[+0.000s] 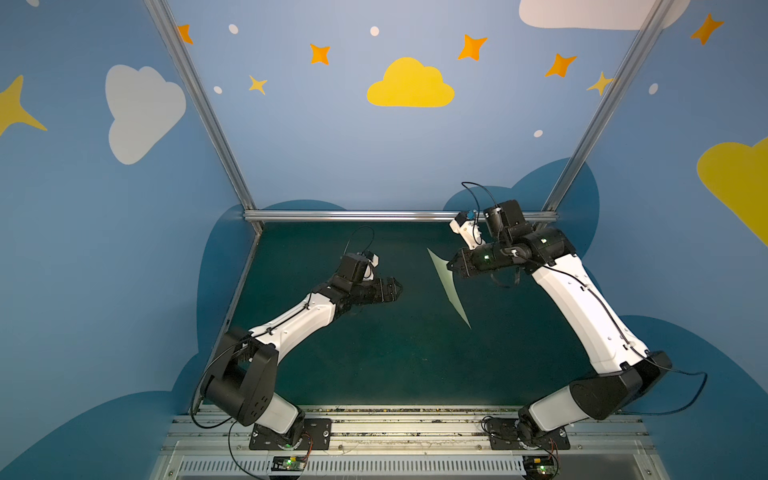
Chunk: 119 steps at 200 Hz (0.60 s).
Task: Fold a paper plane with a square sheet of paper (fold left side to right side)
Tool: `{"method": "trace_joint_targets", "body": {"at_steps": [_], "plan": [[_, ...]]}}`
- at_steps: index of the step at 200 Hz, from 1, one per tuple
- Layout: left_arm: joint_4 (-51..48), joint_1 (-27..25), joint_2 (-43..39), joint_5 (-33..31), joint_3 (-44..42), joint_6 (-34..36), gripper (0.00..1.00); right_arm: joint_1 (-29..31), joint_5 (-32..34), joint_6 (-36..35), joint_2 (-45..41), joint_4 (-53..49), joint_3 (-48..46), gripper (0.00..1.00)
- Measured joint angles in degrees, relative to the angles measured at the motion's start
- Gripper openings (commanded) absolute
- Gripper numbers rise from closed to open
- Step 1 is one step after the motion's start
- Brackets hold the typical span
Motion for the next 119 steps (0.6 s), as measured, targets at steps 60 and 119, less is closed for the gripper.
{"method": "trace_joint_targets", "body": {"at_steps": [60, 119], "plan": [[16.41, 3.21, -4.79, 7.23, -8.02, -2.01, 1.0, 0.66, -7.39, 0.5, -0.22, -4.33, 6.1, 0.0], [31.54, 8.37, -8.37, 20.5, -10.67, -7.15, 1.0, 1.75, -14.71, 5.75, -3.17, -1.73, 10.01, 0.0]]}}
